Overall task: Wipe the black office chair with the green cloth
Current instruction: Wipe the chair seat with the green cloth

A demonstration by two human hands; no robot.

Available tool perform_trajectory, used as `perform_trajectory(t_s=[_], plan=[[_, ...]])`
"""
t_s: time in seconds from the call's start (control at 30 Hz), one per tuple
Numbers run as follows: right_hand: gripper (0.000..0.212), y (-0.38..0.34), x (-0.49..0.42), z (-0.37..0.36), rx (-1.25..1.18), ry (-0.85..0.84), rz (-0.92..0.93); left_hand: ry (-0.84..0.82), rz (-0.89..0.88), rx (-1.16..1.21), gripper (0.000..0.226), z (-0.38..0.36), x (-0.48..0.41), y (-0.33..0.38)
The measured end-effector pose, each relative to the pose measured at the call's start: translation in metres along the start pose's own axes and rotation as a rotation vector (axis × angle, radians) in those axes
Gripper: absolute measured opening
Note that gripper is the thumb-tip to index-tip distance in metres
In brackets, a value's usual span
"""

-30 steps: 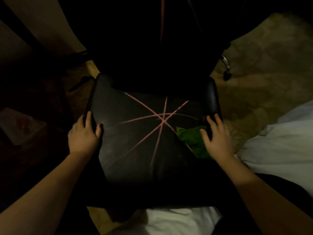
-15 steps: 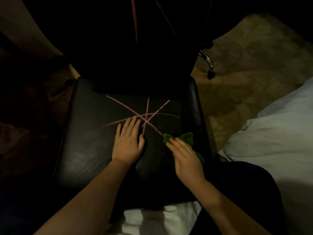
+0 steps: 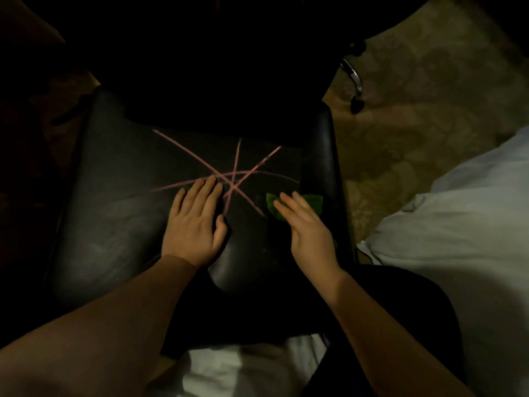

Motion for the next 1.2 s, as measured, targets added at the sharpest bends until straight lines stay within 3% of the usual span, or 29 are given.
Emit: perform_trajectory(t_s=[0.57, 0.77, 1.03, 1.2], plan=[[0.048, 0.037, -0.2, -0.022, 0.045, -0.011, -0.049, 0.092, 0.01, -0.051, 0.063, -0.009, -0.015, -0.015], [0.04, 0.036, -0.211, -0.02, 0.304, 0.073, 0.023, 0.102, 0.011, -0.055, 0.063, -0.012, -0.016, -0.017], [0.034, 0.039, -0.201, -0.016, 0.151, 0.13, 0.015, 0.108, 0.005, -0.067, 0.063, -0.014, -0.016, -0.017], [0.031, 0.036, -0.218, -0.016, 0.188, 0.168, -0.018, 0.118, 0.002, -0.069, 0.063, -0.013, -0.016, -0.018]])
Point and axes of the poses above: each hand's wrist, its own x-axis away from the middle knuckle, its own z-axis out of the back of the hand, y = z × x, the point moved 5 cm from there along -x, towards the middle knuckle, and after that the axes turned 10 degrees about y, right-handed, at the moved point
